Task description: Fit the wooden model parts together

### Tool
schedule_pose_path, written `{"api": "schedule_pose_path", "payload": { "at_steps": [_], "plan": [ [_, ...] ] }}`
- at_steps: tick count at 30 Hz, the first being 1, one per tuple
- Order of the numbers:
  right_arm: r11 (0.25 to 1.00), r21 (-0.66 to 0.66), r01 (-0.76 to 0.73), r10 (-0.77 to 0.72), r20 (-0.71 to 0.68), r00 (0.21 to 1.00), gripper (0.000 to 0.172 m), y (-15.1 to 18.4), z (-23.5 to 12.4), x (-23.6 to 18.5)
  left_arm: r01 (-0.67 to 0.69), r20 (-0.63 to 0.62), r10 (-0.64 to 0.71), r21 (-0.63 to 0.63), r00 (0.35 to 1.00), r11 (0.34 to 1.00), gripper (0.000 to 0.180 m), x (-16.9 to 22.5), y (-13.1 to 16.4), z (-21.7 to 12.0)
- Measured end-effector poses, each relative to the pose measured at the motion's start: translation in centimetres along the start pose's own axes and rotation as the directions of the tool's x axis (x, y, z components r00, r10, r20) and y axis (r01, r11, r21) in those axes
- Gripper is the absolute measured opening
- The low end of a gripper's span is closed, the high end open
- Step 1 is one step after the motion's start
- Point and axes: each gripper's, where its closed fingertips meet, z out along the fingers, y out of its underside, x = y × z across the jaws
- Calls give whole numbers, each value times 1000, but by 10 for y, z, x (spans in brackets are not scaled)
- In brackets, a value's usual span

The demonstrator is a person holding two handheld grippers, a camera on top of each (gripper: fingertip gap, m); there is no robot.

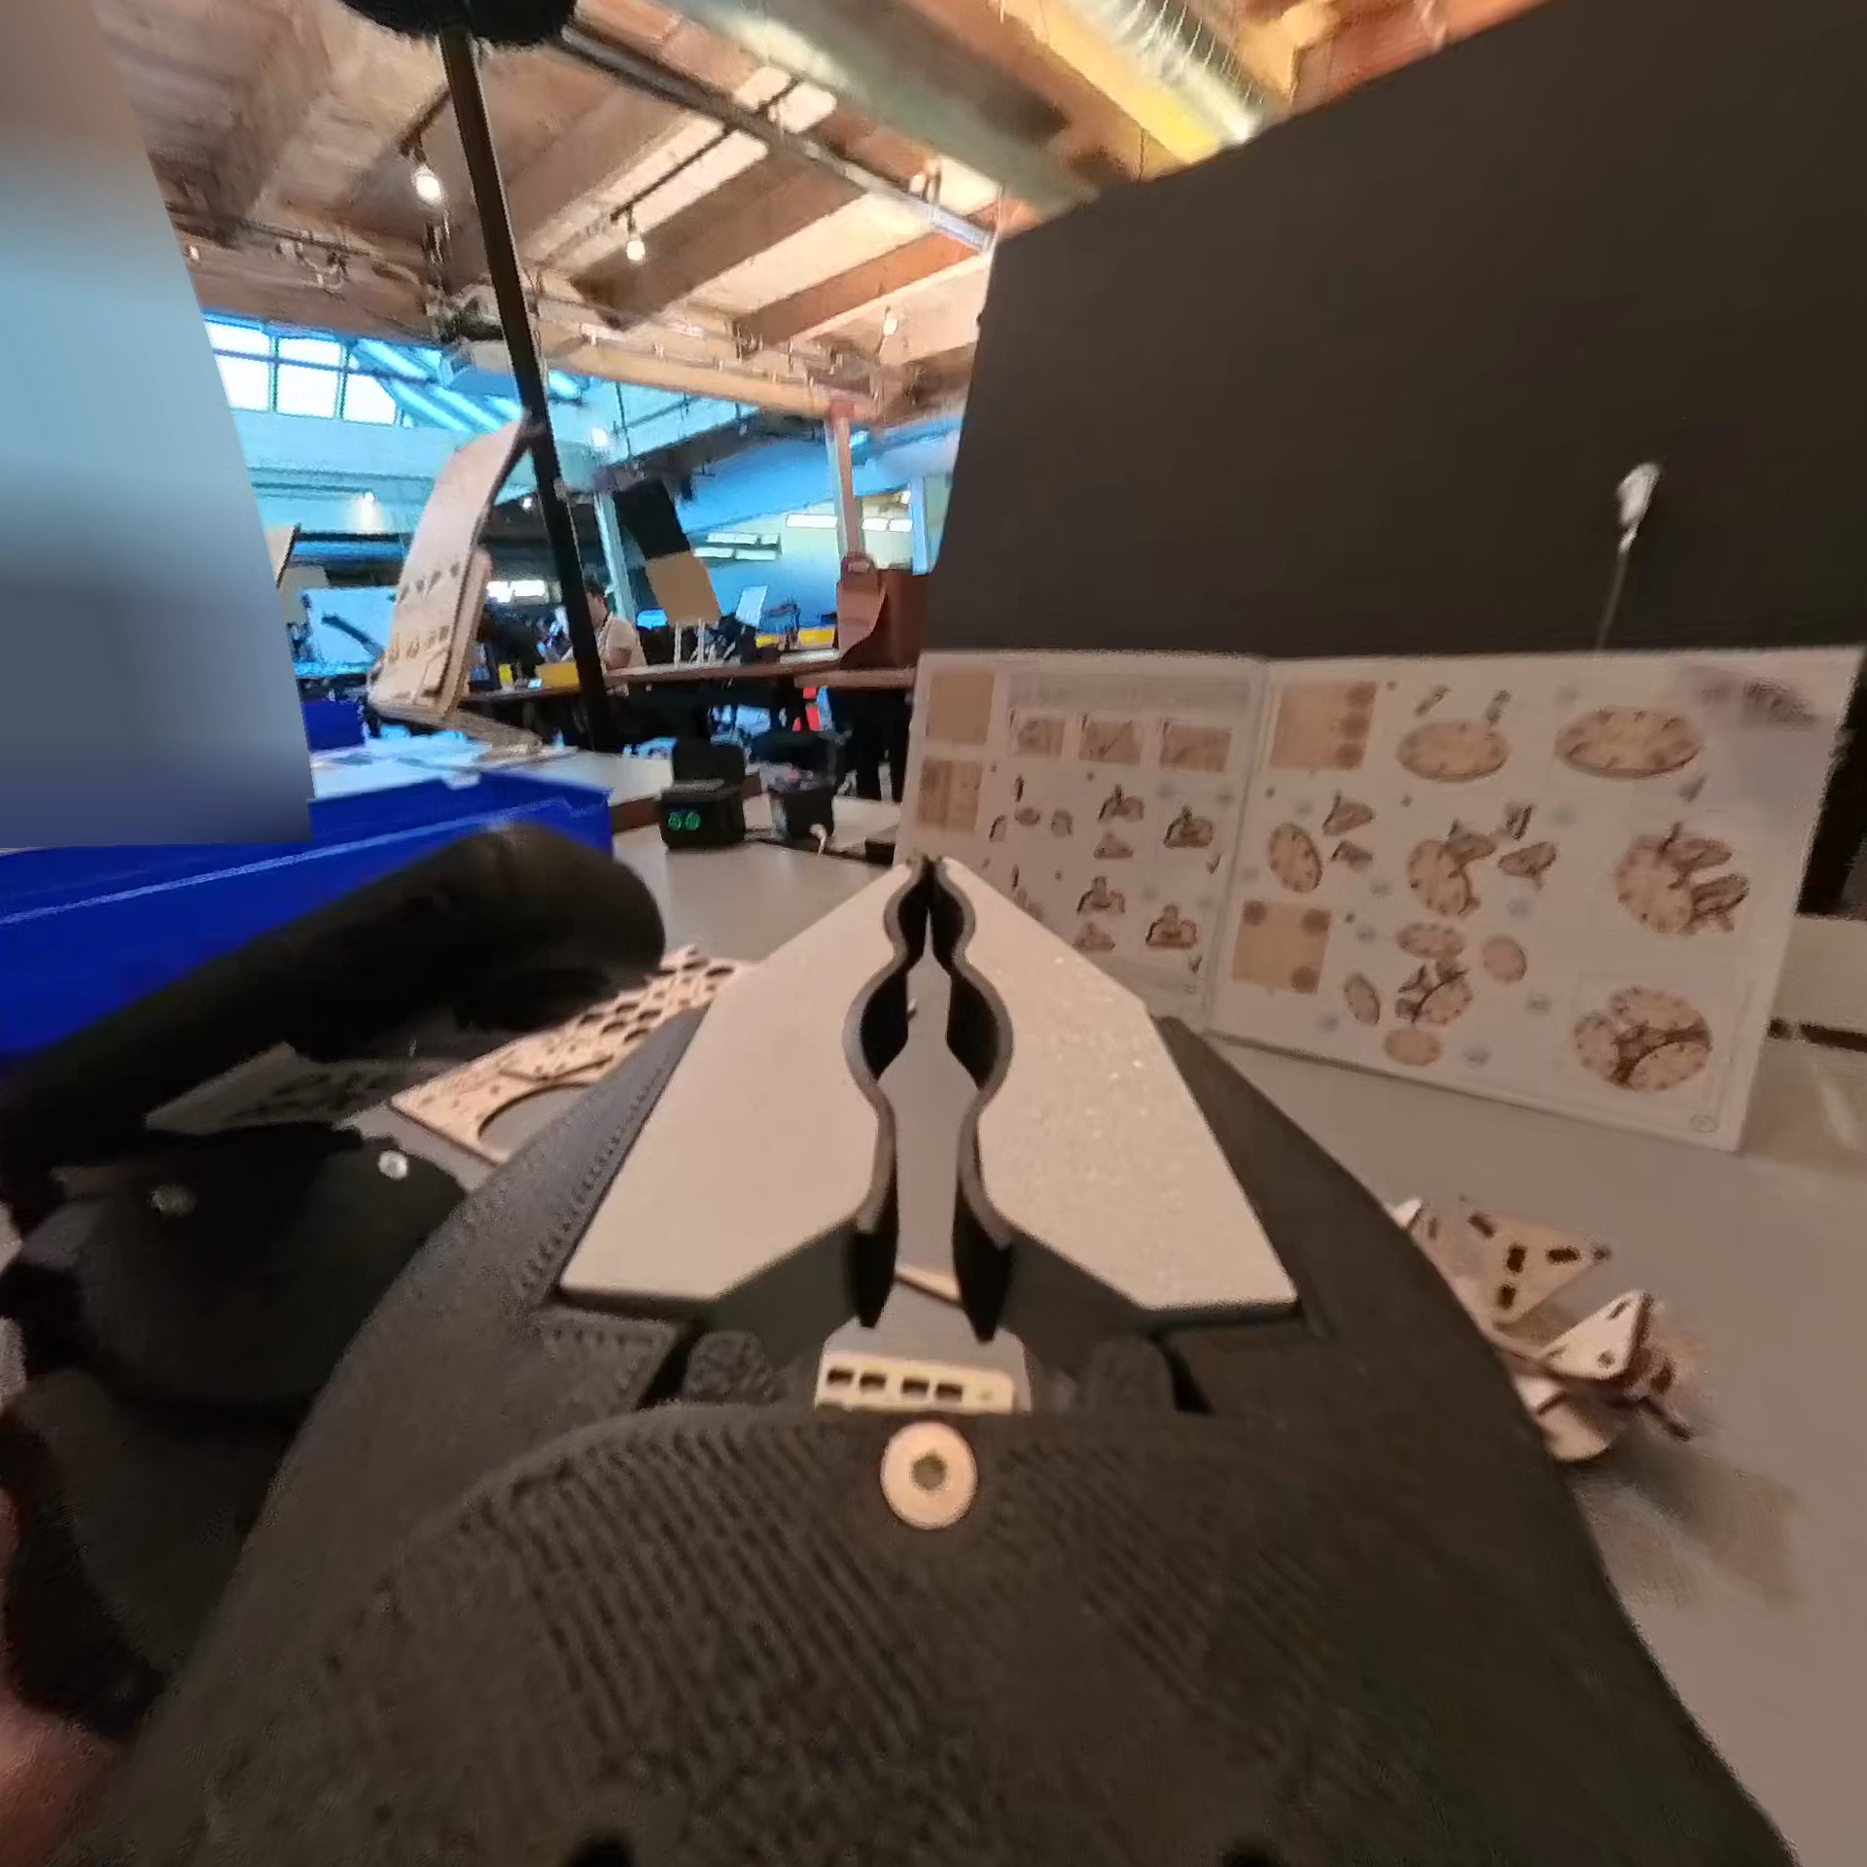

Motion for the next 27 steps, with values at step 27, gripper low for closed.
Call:
{"api": "schedule_pose_path", "payload": {
  "at_steps": [27],
  "plan": [
    [999, 26, 21, -22, 19, 1000, 0, -2, 2, -4, 6, -5, -6, -1, 1000, 1000, 0, 0, 0, 0]
  ]
}}
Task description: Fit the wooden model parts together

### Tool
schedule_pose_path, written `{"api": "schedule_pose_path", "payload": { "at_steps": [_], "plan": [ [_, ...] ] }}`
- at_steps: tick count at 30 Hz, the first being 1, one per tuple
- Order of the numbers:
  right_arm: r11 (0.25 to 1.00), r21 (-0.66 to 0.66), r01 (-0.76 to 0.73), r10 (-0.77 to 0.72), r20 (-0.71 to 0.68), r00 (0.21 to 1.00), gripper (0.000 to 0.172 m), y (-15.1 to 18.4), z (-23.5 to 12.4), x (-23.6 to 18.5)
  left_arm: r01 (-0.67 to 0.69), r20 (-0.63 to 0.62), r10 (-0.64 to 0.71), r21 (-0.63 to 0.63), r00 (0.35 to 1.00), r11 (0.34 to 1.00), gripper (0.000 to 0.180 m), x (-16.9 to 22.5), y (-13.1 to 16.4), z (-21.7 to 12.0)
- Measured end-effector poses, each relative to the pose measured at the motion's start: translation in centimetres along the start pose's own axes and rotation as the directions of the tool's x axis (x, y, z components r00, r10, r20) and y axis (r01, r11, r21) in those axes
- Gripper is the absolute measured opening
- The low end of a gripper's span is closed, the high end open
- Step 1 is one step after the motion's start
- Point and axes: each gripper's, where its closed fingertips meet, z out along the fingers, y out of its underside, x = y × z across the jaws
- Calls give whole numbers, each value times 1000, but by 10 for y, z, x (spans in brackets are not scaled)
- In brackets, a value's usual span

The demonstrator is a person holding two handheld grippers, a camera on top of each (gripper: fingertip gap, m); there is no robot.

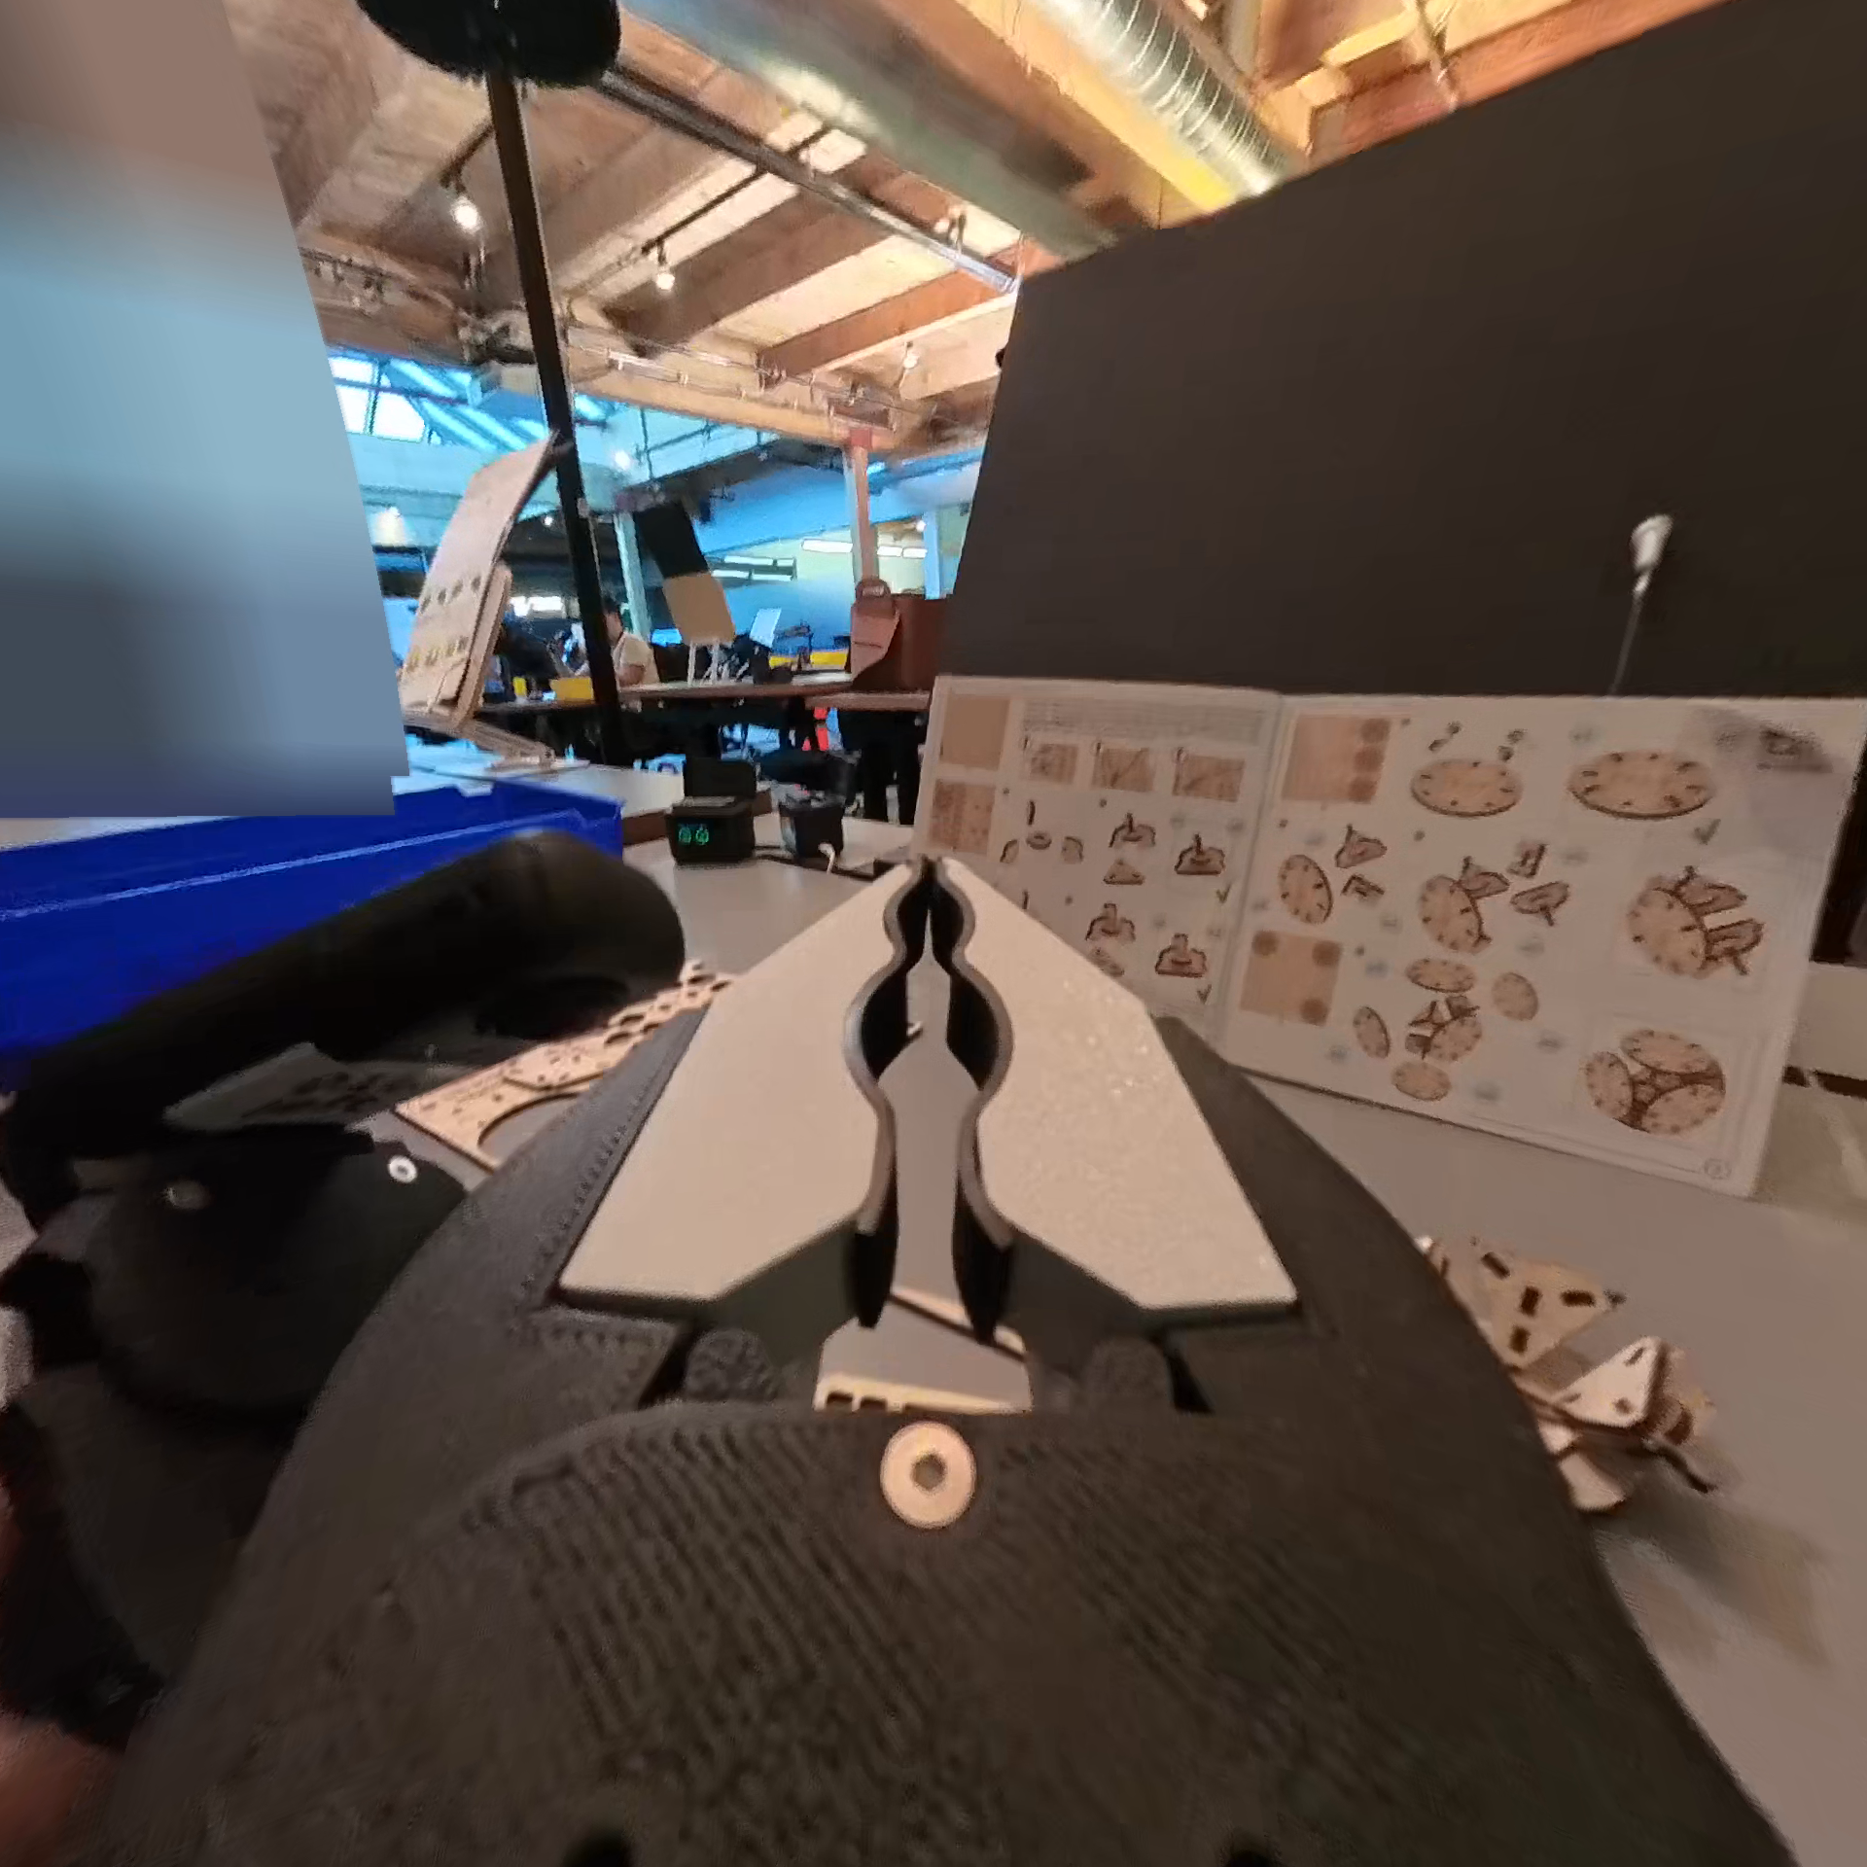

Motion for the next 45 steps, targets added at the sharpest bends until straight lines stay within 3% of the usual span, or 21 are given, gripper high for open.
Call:
{"api": "schedule_pose_path", "payload": {
  "at_steps": [2, 4, 10, 13, 18, 21, 26, 30, 35, 38, 41, 43, 45],
  "plan": [
    [1000, 10, -6, 6, -12, 1000, 0, -3, -1, 4, 2, -2, -2, 0, 1000, 1000, 0, 0, 0, 0],
    [999, -52, -14, 14, 3, 1000, 0, 19, 0, 1, 2, -1, -2, 0, 1000, 1000, 0, 0, 0, 0],
    [1000, 6, 10, -9, -18, 1000, 0, -4, -1, 6, 2, -1, -2, 0, 1000, 1000, 0, 0, 0, 0],
    [999, -53, -12, 13, 24, 1000, 0, 19, -1, -3, 2, -1, -2, 0, 1000, 1000, 0, 0, 0, 0],
    [999, 25, 43, -43, 0, 999, 0, -8, -2, -1, 2, -1, -2, 0, 1000, 1000, 0, 0, 0, 0],
    [999, -42, -4, 5, 24, 1000, 0, 19, -1, -4, 2, -1, -2, 0, 1000, 1000, 0, 0, 0, 0],
    [999, 32, 9, -9, 18, 1000, 0, -8, -1, -5, 3, -1, -3, 0, 1000, 1000, 0, 0, 0, 0],
    [999, -36, -9, 10, 48, 999, 0, 18, -1, -8, 5, -3, -5, 0, 1000, 1000, 0, 0, 0, 0],
    [998, 55, 24, -25, 22, 999, 0, -12, -3, -4, 5, -3, -5, 0, 1000, 1000, 0, 0, 0, 0],
    [1000, -7, -24, 24, 33, 999, 0, 13, -4, -4, 5, -3, -5, 0, 1000, 1000, 0, 0, 0, 0],
    [998, 40, 52, -52, -2, 999, 0, -7, -8, -4, 5, -3, -5, 0, 1000, 1000, 0, 0, 0, 0],
    [997, 78, 15, -12, -38, 999, 0, -21, -12, 8, 5, -3, -5, 0, 1000, 1000, 0, 0, 0, 0],
    [999, 41, -31, 33, -40, 999, 0, -9, -12, 13, 5, -3, -5, 0, 1000, 1000, 0, 0, 0, 0]
  ]
}}
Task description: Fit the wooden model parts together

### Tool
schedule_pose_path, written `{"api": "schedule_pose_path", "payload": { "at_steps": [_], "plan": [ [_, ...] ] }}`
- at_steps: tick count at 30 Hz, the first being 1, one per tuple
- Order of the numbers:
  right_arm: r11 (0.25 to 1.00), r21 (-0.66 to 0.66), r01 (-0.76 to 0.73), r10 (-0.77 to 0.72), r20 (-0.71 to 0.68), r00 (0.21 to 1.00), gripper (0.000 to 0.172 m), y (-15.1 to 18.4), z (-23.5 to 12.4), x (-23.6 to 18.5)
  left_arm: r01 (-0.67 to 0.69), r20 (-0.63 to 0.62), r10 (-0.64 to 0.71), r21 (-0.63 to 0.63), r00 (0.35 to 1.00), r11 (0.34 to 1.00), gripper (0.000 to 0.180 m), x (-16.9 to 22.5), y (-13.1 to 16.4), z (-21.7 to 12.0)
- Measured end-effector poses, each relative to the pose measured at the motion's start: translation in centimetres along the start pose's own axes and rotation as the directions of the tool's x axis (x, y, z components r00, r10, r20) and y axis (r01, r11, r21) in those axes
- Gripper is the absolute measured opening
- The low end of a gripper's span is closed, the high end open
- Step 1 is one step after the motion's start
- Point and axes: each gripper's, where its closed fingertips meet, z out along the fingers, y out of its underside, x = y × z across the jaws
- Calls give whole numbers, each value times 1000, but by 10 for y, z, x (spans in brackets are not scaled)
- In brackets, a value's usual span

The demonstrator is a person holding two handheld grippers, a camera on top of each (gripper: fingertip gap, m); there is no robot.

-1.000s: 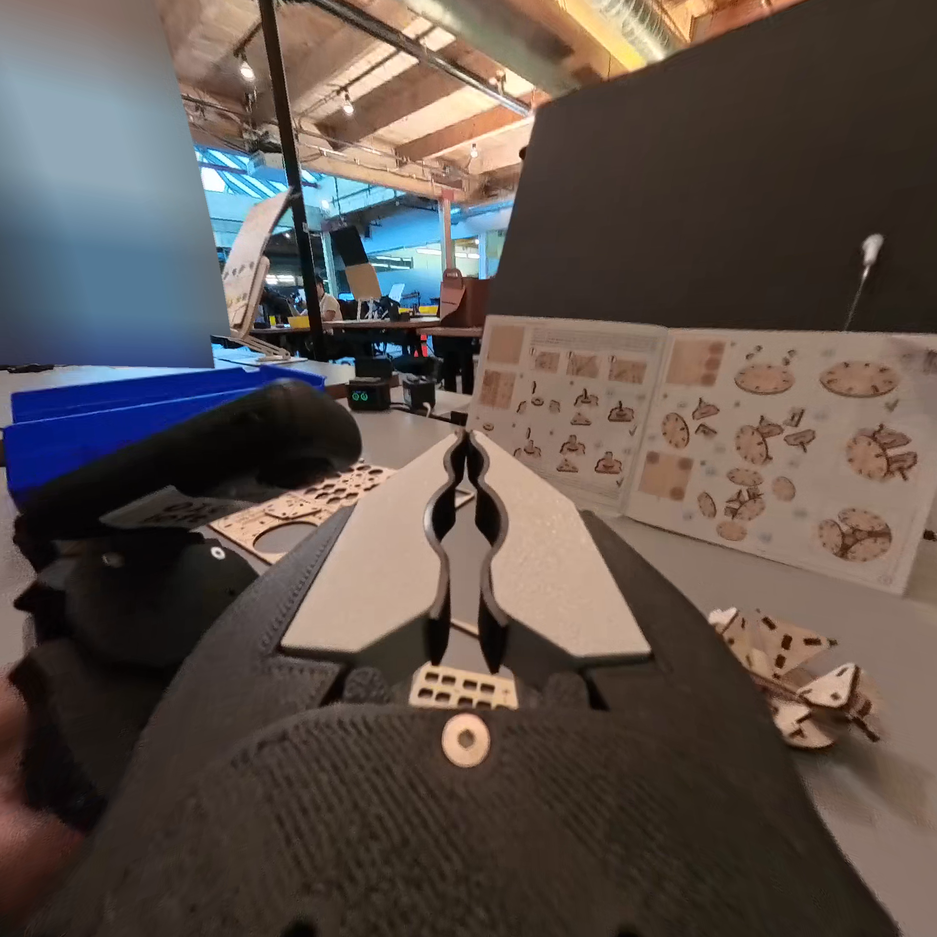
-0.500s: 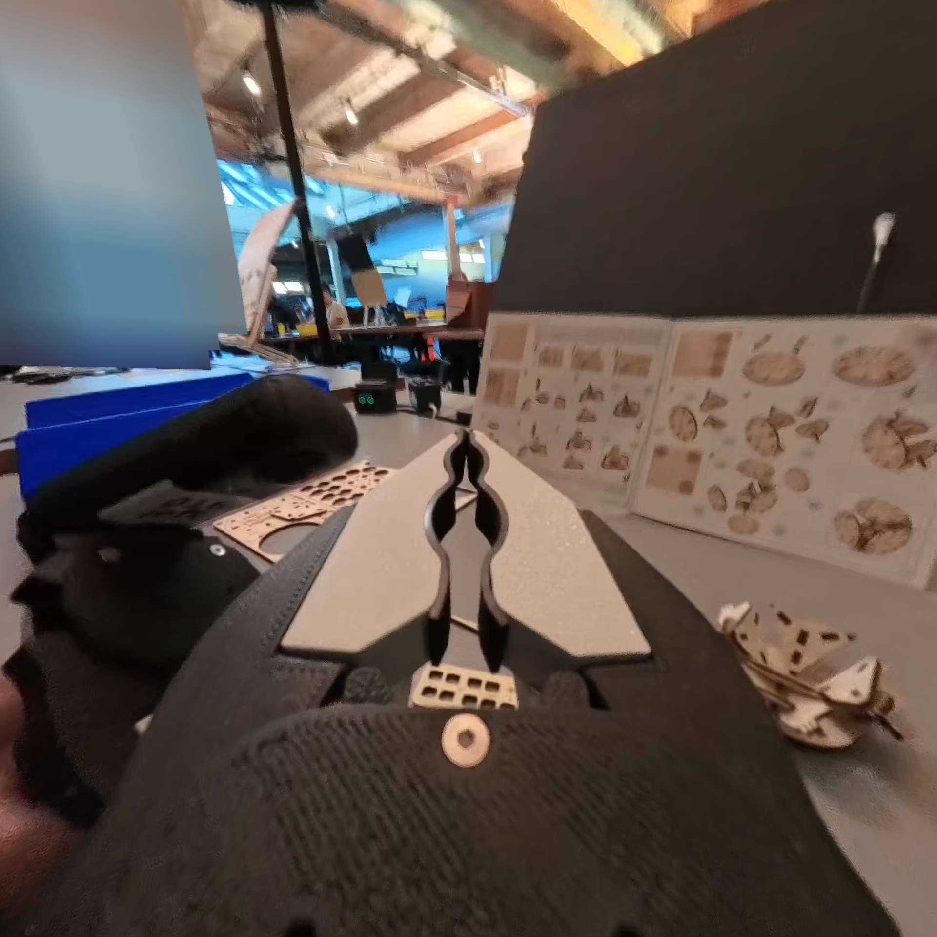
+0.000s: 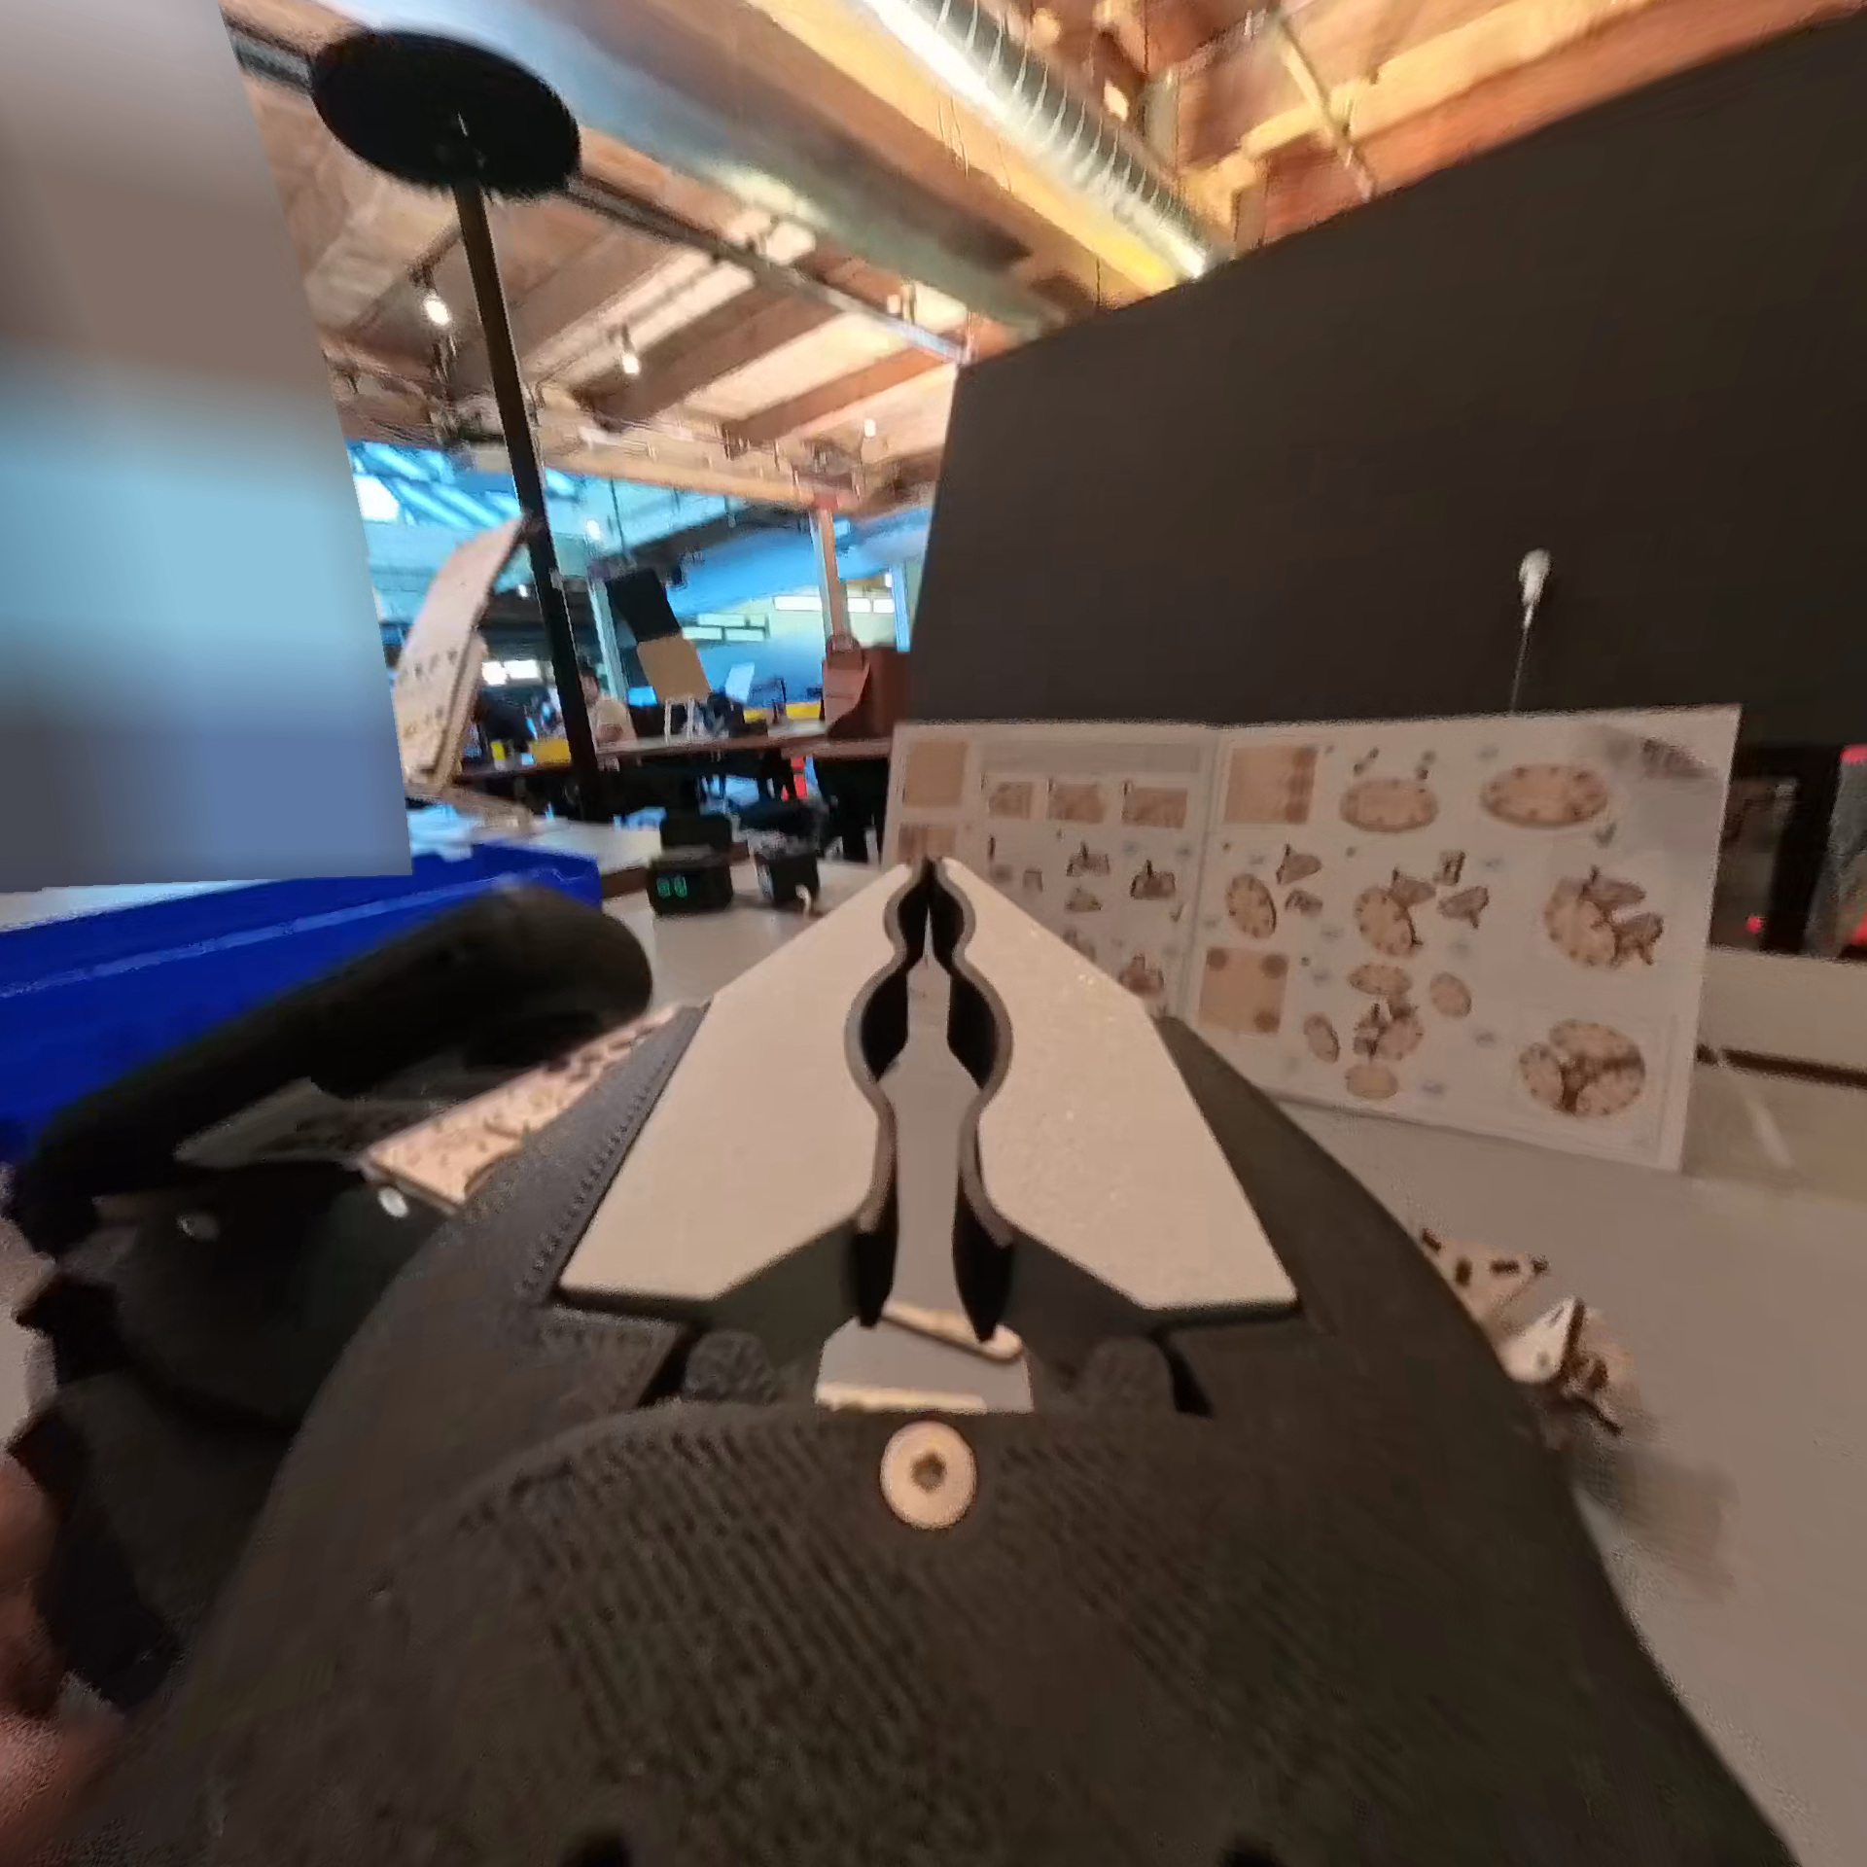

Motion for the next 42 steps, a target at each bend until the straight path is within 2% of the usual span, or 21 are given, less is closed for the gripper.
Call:
{"api": "schedule_pose_path", "payload": {
  "at_steps": [2, 4, 6, 9, 11, 13, 15, 19, 23, 28, 33, 42],
  "plan": [
    [998, -63, 1, -2, -24, 1000, 0, 19, -3, 7, 0, 0, 0, 0, 1000, 1000, 0, 0, 0, 0],
    [993, -115, -18, 15, -35, 999, 0, 22, -11, 14, 1, -1, -1, 0, 1000, 1000, 0, 0, 0, 0],
    [971, -238, 30, -26, 18, 999, 6, 30, -23, 18, 1, -1, -1, 0, 1000, 1000, 0, 0, 0, 0],
    [875, -464, 138, -26, 240, 970, 66, 55, -59, 1, 1, -1, -1, 0, 1000, 1000, 0, 0, 0, 0],
    [799, -581, 156, 13, 277, 961, 99, 73, -85, -3, 1, -1, -1, 0, 1000, 1000, 0, 0, 0, 0],
    [739, -649, 180, 76, 346, 935, 105, 87, -108, -22, 1, -1, -1, 0, 1000, 1000, 0, 0, 0, 0],
    [698, -671, 250, 66, 408, 911, 88, 96, -123, -36, -1, 2, 1, 0, 1000, 1000, 0, 0, 0, 0],
    [612, -699, 370, -4, 465, 885, 87, 115, -131, -45, -1, 2, 1, 1, 1000, 1000, 0, 0, 0, 0],
    [547, -744, 383, 50, 486, 872, 82, 128, -136, -49, 2, -1, -2, 0, 1000, 1000, 0, 0, 0, 0],
    [569, -750, 337, 80, 458, 885, 74, 123, -136, -42, 6, -5, -6, 0, 1000, 1000, 0, 0, 0, 0],
    [566, -739, 365, 54, 475, 878, 61, 122, -140, -40, 11, -9, -11, 0, 1000, 1000, 0, 0, 0, 0],
    [540, -742, 396, 33, 489, 872, 65, 128, -141, -38, 11, -9, -11, 0, 1000, 1000, 0, 0, 0, 0]
  ]
}}
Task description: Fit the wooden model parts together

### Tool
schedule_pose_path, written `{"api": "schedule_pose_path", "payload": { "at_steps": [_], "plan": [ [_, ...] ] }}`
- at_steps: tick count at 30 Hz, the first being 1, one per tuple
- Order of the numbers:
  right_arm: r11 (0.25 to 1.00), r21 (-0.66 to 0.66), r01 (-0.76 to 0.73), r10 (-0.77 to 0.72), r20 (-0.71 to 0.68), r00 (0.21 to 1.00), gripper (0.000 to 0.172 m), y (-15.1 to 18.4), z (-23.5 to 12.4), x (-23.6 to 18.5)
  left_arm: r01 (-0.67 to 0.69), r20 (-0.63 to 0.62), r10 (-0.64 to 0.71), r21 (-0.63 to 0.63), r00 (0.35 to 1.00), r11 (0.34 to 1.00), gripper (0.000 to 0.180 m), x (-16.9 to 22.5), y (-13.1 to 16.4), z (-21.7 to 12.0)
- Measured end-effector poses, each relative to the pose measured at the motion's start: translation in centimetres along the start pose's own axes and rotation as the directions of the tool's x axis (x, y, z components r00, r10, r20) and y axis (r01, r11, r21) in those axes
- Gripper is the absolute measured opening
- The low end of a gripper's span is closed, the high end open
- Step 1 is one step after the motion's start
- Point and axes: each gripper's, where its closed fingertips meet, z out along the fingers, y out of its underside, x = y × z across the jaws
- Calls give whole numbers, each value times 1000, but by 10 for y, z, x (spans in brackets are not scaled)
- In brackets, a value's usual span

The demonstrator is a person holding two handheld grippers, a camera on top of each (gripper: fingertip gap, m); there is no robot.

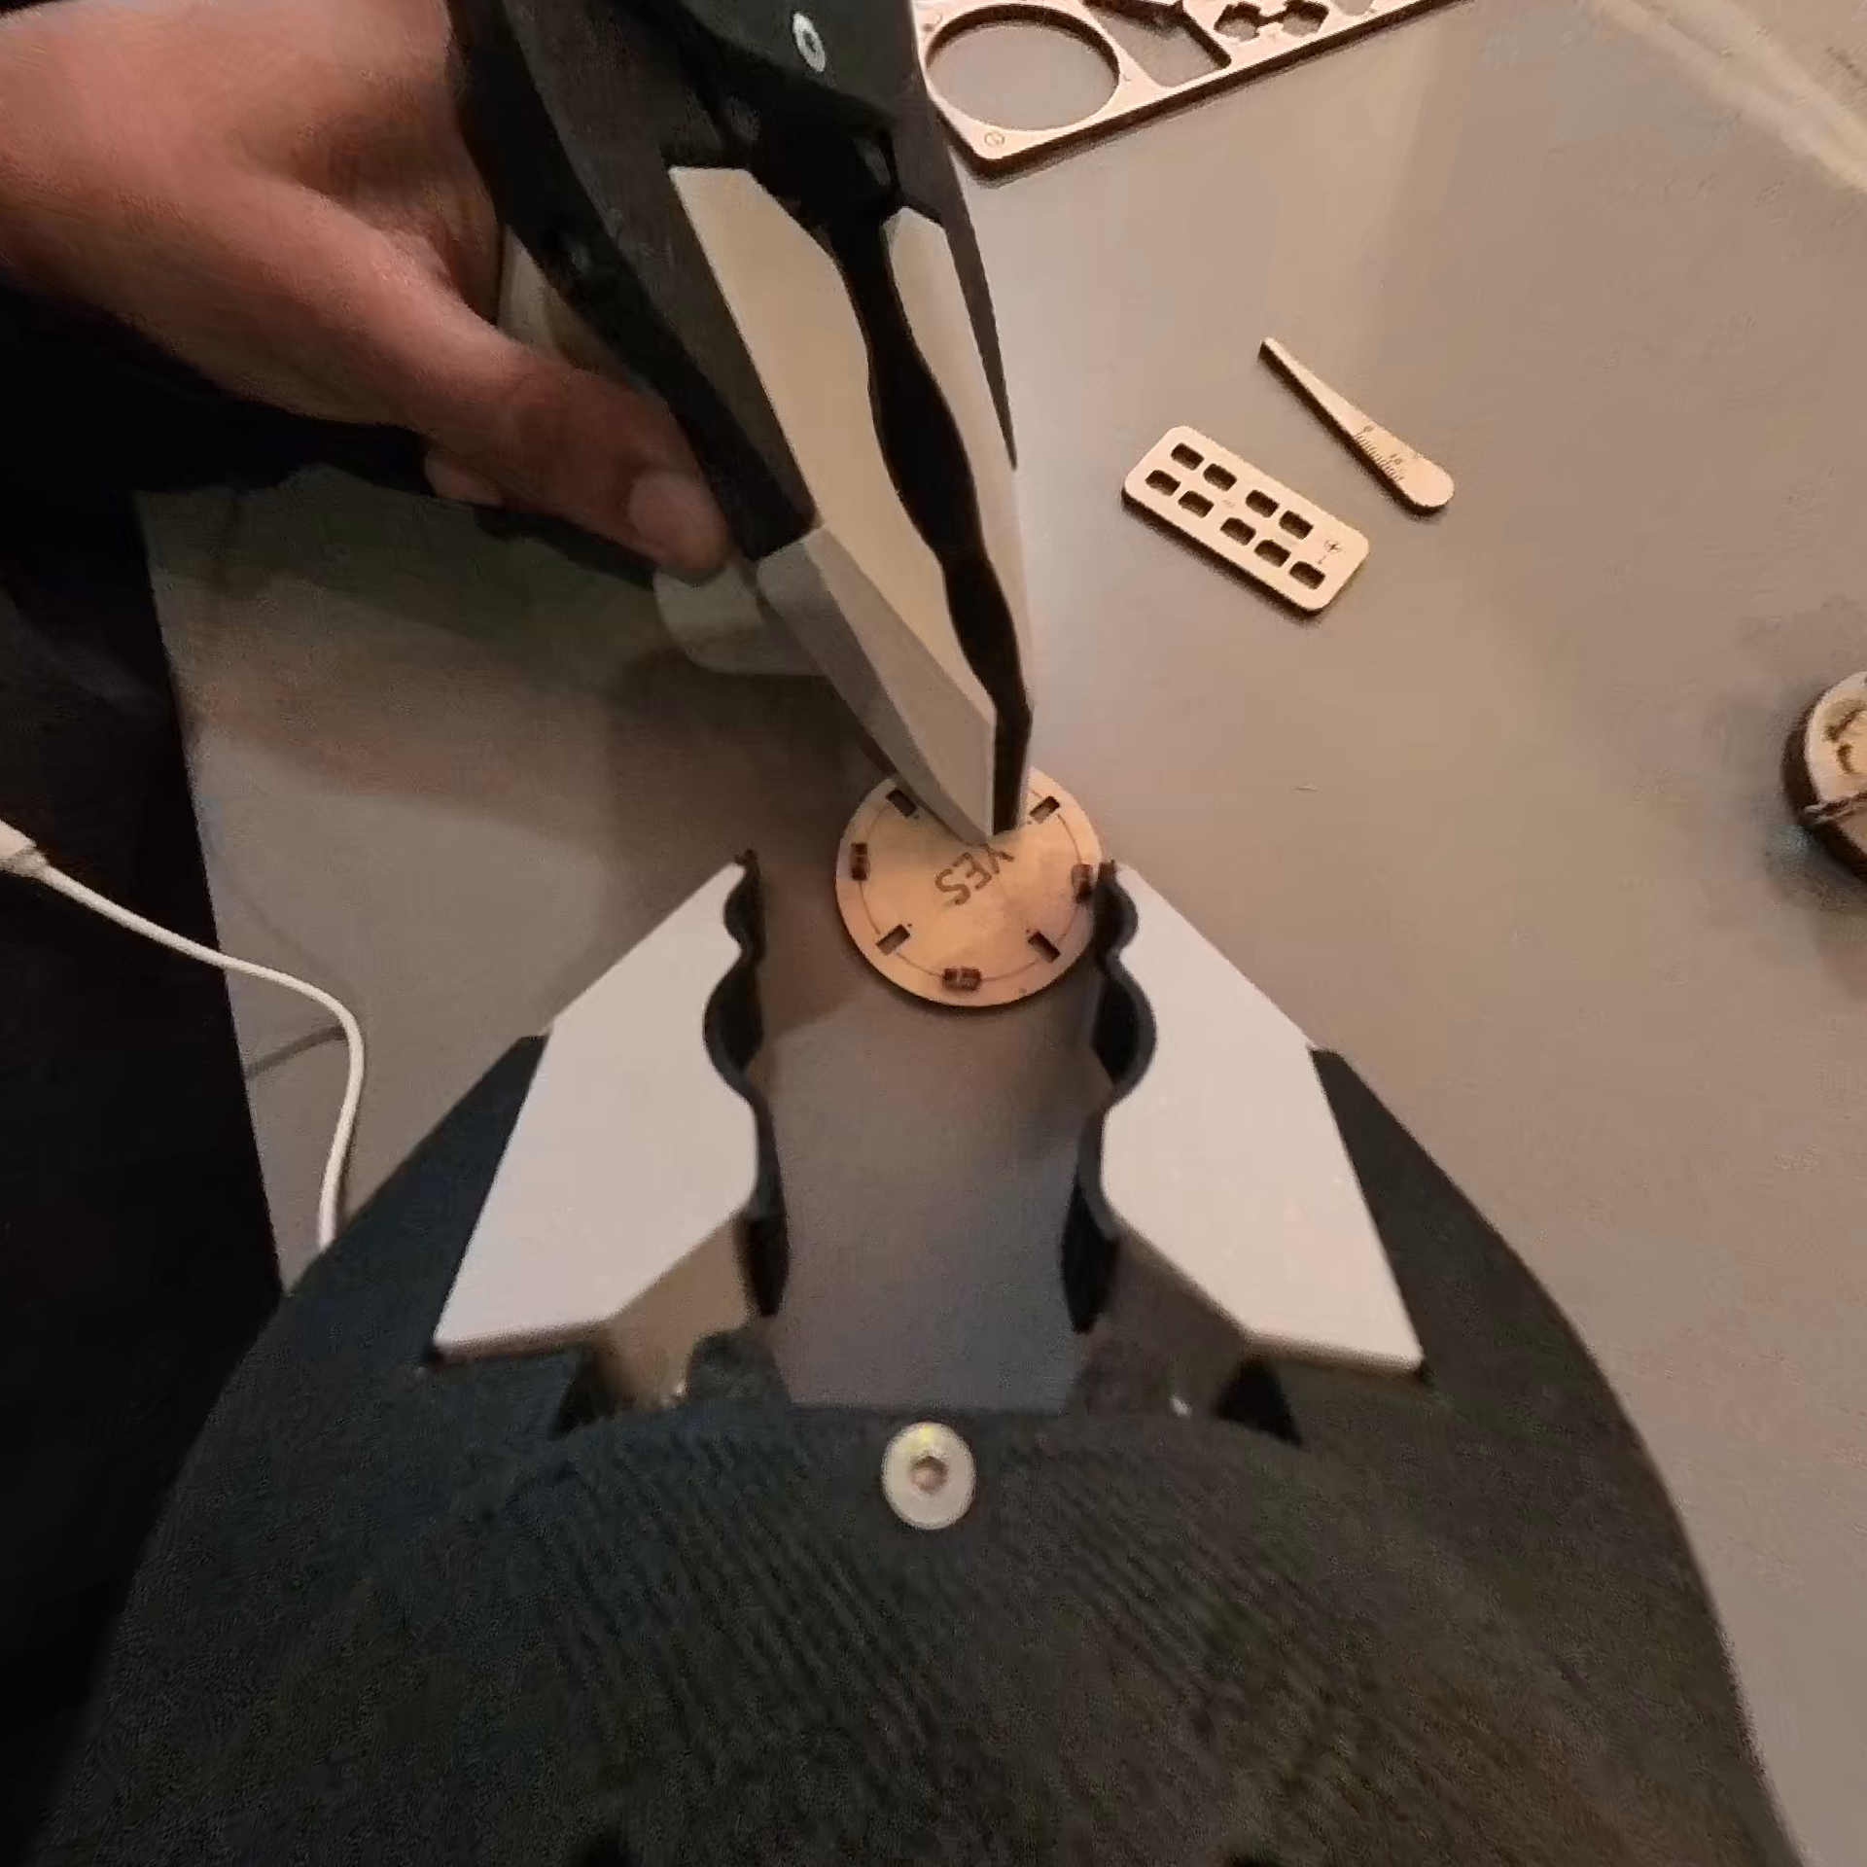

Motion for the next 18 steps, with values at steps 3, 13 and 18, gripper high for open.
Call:
{"api": "schedule_pose_path", "payload": {
  "at_steps": [3, 13, 18],
  "plan": [
    [1000, -2, 5, -5, -7, 1000, 63, 0, 0, 1, -1, 1, 1, 0, 1000, 1000, 0, 0, 0, 0],
    [1000, 1, 21, -21, -24, 999, 51, 0, 1, 7, -7, 6, 7, -1, 1000, 1000, 0, 0, 0, 0],
    [999, 4, 41, -41, -26, 999, 48, -1, 1, 7, -6, 5, 6, -1, 1000, 1000, 0, 0, 0, 0]
  ]
}}
